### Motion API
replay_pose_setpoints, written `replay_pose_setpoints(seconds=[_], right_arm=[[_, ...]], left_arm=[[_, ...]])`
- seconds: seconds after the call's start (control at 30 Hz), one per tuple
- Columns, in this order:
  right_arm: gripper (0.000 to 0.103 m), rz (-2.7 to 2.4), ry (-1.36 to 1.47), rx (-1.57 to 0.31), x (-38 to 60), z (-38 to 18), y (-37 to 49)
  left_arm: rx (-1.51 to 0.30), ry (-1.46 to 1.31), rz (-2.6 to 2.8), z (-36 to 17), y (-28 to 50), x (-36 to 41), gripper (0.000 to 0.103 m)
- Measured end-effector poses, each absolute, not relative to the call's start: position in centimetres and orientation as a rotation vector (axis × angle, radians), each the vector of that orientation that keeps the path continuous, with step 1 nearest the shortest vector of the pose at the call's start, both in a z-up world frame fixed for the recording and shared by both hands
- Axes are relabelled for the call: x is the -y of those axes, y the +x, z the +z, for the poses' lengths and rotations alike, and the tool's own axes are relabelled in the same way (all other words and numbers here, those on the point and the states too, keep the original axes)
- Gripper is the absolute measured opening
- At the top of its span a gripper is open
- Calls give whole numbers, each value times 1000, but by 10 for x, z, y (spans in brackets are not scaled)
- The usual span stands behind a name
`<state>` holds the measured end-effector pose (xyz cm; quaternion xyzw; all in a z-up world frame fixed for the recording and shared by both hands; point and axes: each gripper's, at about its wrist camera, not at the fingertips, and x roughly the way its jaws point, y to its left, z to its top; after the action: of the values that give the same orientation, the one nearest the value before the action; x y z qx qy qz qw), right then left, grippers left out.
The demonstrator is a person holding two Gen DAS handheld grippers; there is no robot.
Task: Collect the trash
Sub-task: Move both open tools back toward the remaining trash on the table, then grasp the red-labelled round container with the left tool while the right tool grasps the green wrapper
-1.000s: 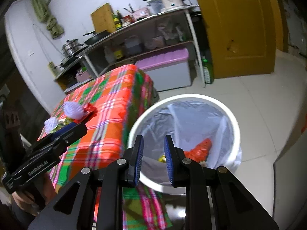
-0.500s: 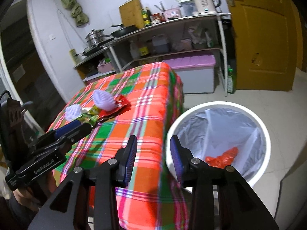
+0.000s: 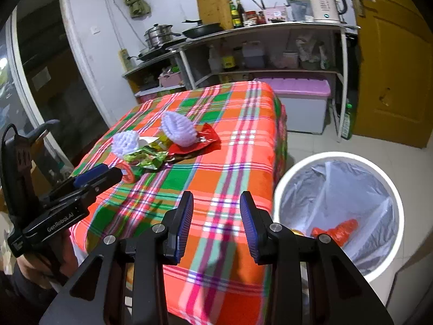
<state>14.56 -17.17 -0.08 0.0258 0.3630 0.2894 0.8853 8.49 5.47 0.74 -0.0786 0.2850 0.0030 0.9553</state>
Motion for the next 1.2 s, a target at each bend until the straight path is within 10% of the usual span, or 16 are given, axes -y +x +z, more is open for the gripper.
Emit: replay_pose_setpoints(seconds=[0.9,1.2], right_arm=[[38,679,-25,-786,116,-14,171],[38,720,-48,-784,96,-15,177]], left_arm=[[-725,-261,140,-41,138,-121,64],[-749,-271,140,-48,140,-126,45]])
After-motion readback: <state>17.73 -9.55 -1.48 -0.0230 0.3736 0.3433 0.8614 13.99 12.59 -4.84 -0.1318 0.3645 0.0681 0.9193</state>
